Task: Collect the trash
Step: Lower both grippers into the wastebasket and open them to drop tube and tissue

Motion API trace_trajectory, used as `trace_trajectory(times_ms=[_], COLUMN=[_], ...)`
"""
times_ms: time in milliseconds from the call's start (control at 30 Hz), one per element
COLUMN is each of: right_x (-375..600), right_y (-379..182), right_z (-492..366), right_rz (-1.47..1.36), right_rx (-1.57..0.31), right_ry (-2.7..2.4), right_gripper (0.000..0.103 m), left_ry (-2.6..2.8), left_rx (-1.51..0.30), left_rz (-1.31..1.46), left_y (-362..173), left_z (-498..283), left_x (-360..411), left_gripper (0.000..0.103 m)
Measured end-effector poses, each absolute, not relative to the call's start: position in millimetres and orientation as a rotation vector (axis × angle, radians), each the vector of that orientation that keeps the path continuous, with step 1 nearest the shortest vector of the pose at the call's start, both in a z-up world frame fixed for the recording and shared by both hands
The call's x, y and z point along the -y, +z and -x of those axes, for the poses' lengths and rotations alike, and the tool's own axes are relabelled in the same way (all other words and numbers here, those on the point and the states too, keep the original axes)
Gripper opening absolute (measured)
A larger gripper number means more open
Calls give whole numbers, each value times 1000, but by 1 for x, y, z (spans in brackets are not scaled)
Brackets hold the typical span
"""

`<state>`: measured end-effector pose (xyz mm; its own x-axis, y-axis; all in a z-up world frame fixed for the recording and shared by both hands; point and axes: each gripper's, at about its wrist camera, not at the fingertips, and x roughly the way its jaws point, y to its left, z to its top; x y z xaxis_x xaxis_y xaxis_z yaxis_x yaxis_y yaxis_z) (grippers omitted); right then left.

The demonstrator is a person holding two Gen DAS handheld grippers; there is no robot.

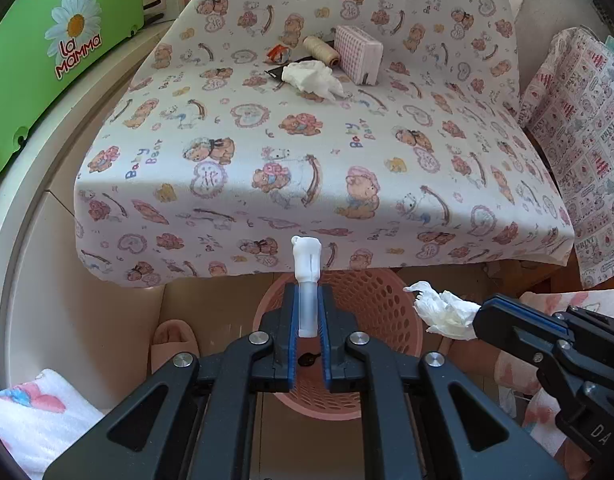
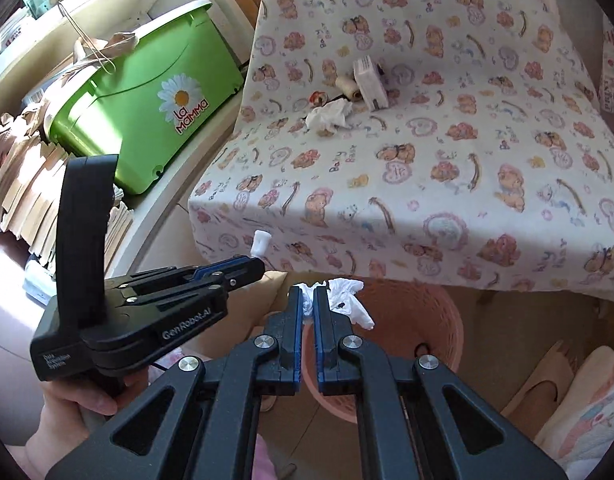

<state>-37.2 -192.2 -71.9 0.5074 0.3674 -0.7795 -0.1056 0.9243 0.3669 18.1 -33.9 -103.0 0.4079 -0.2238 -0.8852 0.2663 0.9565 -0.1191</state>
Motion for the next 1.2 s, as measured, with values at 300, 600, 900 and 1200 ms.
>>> trace_trajectory(times_ms=[300, 600, 900, 1200], right_x=[196, 199, 203, 211], right_y=[-140, -195, -231, -249], right_z=[20, 13, 5, 5], right_rz=[-248, -231, -201, -229], right_rx=[-1190, -1320, -1360, -1400], right_ry=[174, 83, 33, -35], right_gripper=[6, 6, 6, 18], left_ry=[-368, -341, -333, -320], left_rx=[-1319, -1423, -1506, -1486], left_rz=[24, -22, -24, -51], left_y=[-160, -207, -239, -239], left_z=[-30, -36, -43, -41], left_x=[43, 56, 56, 59], left_gripper=[9, 9, 9, 28])
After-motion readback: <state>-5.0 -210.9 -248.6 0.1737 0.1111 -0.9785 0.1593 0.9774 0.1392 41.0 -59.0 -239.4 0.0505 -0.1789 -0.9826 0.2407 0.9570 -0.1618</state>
